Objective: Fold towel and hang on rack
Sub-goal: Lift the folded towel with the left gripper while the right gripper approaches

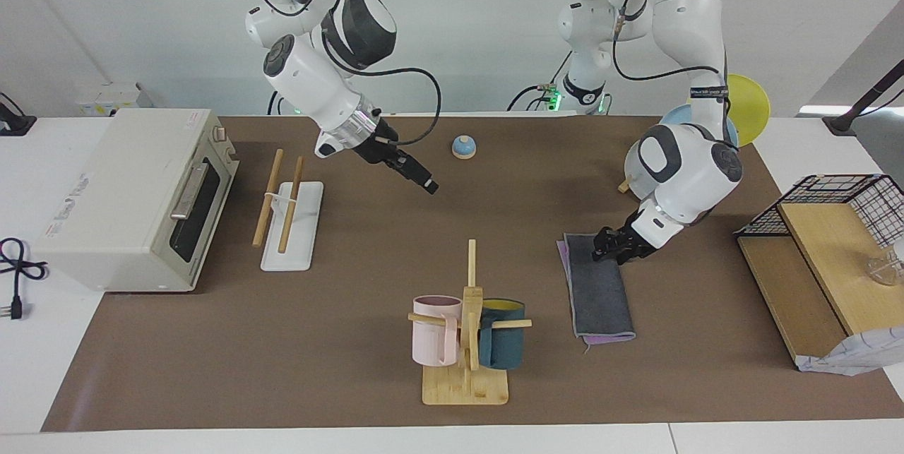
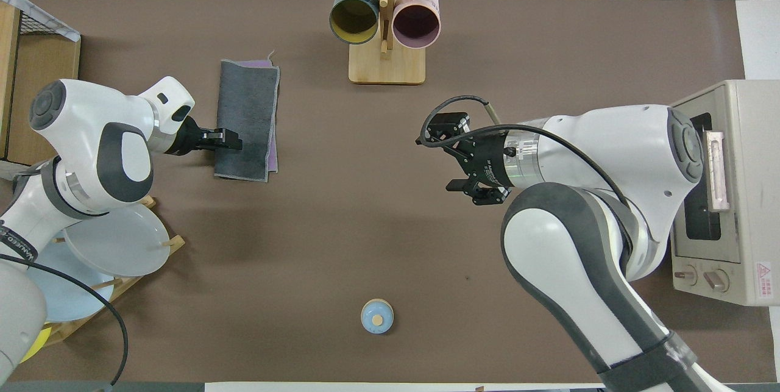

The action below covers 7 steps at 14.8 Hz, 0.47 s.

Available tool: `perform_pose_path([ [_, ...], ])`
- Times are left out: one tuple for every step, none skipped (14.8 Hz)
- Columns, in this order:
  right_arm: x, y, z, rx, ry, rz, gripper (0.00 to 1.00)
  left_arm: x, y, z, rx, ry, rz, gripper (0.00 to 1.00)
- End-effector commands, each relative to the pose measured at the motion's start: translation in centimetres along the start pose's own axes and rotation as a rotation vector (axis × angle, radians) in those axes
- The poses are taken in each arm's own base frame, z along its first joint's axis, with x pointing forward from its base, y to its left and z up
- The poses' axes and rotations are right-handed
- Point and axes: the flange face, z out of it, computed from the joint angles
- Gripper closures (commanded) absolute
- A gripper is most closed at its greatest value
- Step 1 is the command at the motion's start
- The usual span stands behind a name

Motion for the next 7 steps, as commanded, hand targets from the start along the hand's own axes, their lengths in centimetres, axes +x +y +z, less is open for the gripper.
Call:
perform_pose_path([
  [-0.30,0.09,0.07,0.019,0.002,0.022,0.00,-0.92,0.35,1.15,-0.013,-0.010,-0.001,0.57],
  [-0.30,0.09,0.08,0.019,0.002,0.029,0.00,-0.99,0.37,1.15,-0.013,-0.013,-0.003,0.66],
  [-0.30,0.09,0.08,0.019,0.002,0.052,0.00,-1.02,0.38,1.18,-0.014,-0.016,-0.004,0.78],
  [-0.36,0.07,0.10,0.020,0.002,0.075,0.00,-1.04,0.22,1.15,-0.015,-0.018,-0.007,0.92],
  [-0.34,0.04,0.08,0.022,0.004,0.103,0.00,-1.01,-0.01,1.03,-0.016,-0.018,-0.013,1.00],
  [-0.60,-0.16,0.14,0.032,0.011,0.112,0.00,-0.96,-0.17,0.93,-0.016,-0.017,-0.015,1.00],
  [-0.79,-0.28,0.30,0.037,0.014,0.115,0.00,-0.91,-0.28,0.81,-0.018,-0.019,-0.019,1.00],
])
